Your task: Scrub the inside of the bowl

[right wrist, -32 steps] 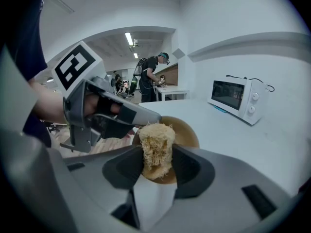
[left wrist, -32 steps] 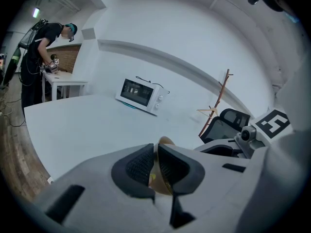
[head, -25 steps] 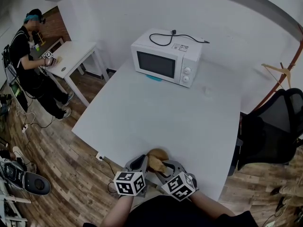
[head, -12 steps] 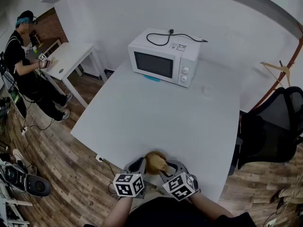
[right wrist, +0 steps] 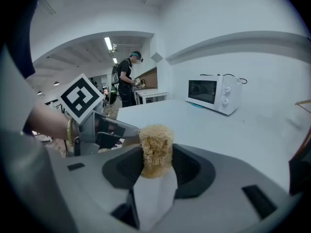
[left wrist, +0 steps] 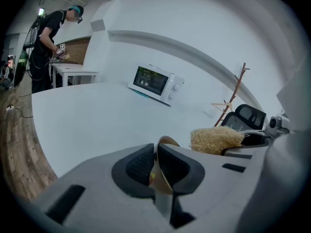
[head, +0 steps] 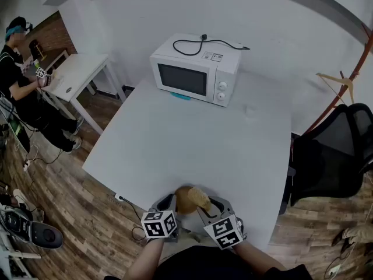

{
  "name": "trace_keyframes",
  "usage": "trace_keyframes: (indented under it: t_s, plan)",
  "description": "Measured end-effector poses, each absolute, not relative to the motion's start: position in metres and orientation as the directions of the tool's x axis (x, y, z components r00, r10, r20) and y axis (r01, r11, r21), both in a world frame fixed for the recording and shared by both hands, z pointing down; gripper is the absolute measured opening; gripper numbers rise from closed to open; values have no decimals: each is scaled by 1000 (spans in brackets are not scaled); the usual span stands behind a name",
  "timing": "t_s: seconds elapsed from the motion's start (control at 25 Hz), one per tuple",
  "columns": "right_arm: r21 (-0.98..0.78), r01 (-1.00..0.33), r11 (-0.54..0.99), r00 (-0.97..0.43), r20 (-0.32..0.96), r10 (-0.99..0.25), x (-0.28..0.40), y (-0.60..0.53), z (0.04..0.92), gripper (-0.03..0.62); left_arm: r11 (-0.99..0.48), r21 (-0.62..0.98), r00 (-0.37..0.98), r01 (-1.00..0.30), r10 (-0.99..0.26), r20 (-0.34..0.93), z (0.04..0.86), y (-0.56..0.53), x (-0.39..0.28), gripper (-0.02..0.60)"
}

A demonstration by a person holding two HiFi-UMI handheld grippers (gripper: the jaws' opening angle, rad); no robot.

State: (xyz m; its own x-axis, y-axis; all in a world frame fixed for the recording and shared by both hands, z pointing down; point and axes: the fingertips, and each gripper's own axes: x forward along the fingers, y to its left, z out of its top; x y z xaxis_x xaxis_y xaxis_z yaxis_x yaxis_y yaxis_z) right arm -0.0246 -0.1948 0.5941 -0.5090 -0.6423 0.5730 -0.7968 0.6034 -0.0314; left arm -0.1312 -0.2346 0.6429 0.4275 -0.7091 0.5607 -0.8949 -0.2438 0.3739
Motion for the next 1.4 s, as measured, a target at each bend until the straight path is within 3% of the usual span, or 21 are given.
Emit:
trace_keyframes:
  t_s: [0.92,1.0,1.08,1.4]
  plan:
    - [-109,-863,494,-467,549,-693,-13,-186,595,172,-270,353,440,-896,-647,622,677,-250,-114,32]
    - [-115,-871,478,-458,543,-704,-14,-185,594,172,-280,364,456,-888,-635,624,678,-249,-114,49]
    - [-117,-880,460,-446,533,-719,-16,-184,591,172,-299,369,472,-880,-624,623,677,-248,-115,104]
    - [-94,-928,360,-358,493,-793,-21,-159,573,172,-359,345,498,-867,-638,587,653,-237,-138,127]
